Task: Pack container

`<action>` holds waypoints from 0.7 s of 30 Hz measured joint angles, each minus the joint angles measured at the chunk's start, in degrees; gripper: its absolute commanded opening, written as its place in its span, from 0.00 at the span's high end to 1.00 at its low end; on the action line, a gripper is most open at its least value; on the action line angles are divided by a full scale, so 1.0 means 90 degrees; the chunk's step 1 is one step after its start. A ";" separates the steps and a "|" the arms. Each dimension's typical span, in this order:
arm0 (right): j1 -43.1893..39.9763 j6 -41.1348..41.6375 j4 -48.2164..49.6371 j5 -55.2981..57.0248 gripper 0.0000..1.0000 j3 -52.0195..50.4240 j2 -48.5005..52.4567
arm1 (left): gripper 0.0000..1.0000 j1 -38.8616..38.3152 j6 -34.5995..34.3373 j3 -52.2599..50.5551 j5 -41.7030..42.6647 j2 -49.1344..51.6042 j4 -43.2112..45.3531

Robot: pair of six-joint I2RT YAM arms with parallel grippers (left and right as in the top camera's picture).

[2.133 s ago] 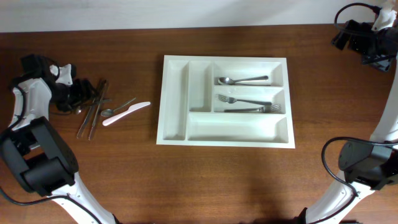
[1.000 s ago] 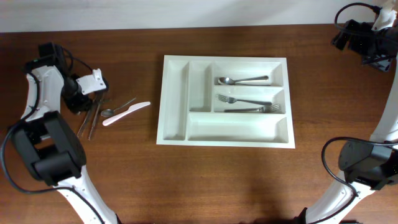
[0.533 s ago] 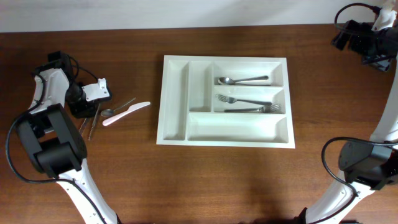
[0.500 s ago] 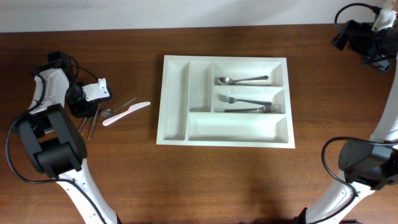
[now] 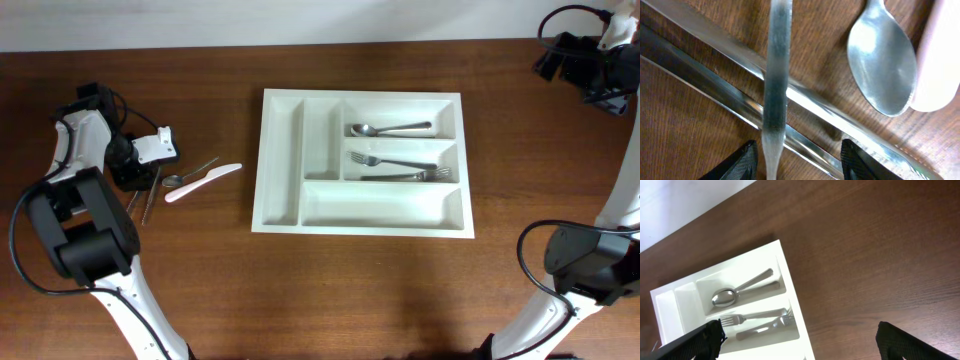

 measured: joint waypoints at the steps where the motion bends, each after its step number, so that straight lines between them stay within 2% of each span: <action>1: 0.0000 0.0002 0.0000 0.0000 0.01 0.0000 0.0000 | 0.44 0.0000 0.0000 0.0000 -0.0002 -0.0022 -0.0032; 10: 0.0000 0.0000 0.0000 0.0000 0.01 0.0000 0.0000 | 0.44 0.0000 0.0010 0.0000 -0.0002 -0.0476 -0.0187; 21: 0.0012 0.0005 0.0000 0.0000 0.01 0.0000 0.0000 | 0.48 0.0250 0.0512 0.0000 -0.0005 -0.0602 0.0000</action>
